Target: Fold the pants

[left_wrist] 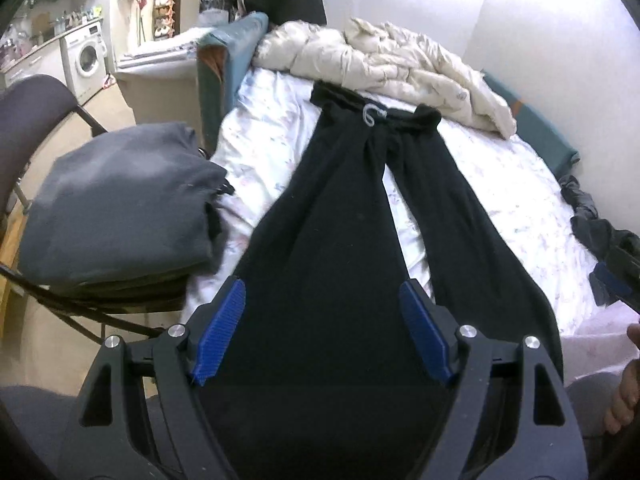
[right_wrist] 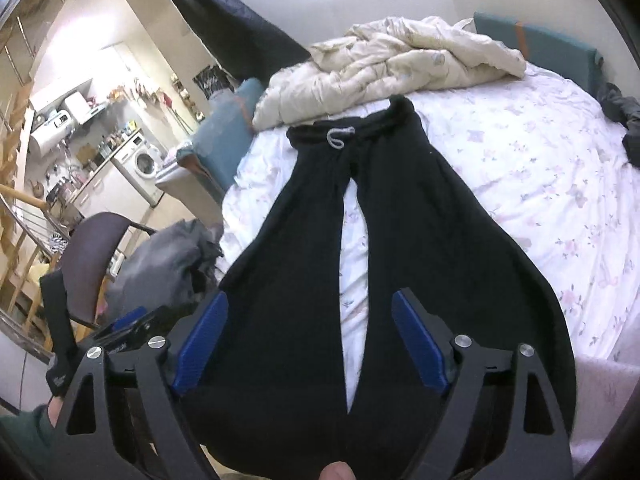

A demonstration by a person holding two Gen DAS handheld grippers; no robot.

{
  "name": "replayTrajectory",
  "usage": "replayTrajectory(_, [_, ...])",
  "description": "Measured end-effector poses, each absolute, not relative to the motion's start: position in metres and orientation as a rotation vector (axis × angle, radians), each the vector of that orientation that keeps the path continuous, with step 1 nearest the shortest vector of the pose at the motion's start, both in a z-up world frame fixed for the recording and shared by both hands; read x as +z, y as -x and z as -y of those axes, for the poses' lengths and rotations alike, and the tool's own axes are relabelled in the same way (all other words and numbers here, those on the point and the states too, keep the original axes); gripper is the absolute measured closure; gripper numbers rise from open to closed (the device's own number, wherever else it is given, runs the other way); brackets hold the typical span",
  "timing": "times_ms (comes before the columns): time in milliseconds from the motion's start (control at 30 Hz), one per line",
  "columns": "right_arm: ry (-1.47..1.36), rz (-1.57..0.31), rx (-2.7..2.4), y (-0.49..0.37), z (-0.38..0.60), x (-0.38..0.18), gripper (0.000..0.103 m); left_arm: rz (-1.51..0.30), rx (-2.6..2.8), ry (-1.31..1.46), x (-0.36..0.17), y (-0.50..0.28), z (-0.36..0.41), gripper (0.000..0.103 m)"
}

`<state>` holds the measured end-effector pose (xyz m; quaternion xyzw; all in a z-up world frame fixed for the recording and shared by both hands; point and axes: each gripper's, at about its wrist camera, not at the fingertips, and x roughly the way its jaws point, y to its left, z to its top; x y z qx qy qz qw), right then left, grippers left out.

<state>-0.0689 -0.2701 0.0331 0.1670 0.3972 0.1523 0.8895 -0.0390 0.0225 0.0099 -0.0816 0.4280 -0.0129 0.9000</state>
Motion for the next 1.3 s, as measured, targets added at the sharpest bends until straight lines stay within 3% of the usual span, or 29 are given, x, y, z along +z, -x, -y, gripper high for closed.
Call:
replayTrajectory(300, [-0.369, -0.808, 0.287, 0.111, 0.262, 0.058, 0.015, -0.815, -0.013, 0.176, 0.059, 0.105, -0.042, 0.026])
replayTrajectory(533, [-0.401, -0.809, 0.297, 0.131, 0.270, 0.057, 0.013, -0.839, 0.016, 0.187, 0.085, 0.111, -0.048, 0.026])
replayTrajectory(1167, [-0.372, -0.838, 0.387, 0.111, 0.257, 0.032, 0.011, -0.935, 0.078, 0.395, 0.073, 0.108, -0.054, 0.026])
replayTrajectory(1300, [-0.357, -0.837, 0.390, 0.113, 0.257, 0.035, 0.010, -0.882, 0.078, 0.261, 0.085, 0.100, -0.026, 0.026])
